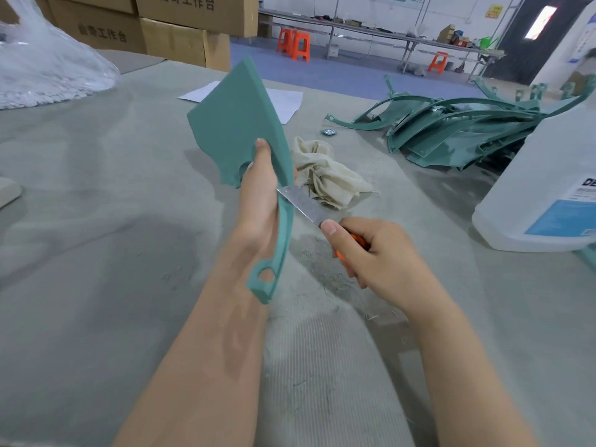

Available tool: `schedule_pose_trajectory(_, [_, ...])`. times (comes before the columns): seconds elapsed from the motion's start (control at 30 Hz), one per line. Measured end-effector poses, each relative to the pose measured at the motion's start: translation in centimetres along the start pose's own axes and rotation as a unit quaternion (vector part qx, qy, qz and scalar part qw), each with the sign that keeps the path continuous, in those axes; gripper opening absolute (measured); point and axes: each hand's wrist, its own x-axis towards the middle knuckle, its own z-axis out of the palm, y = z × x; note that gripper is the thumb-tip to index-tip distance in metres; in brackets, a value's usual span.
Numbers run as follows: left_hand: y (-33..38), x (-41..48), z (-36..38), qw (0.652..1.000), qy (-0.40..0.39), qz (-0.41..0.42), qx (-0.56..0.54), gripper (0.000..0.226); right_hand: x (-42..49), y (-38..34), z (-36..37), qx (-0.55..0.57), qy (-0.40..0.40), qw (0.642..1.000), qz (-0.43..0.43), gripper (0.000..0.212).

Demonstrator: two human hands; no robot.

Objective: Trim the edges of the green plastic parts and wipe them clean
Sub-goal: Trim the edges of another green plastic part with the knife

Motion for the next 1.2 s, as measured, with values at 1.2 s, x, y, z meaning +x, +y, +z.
schedule_pose_trajectory(1.2, [0.0, 0.8, -0.8, 0.966, -0.075, -0.112, -0.22, 0.046, -1.2, -2.3, 2.2, -0.006, -0.151, 0.976, -0.157, 0.044])
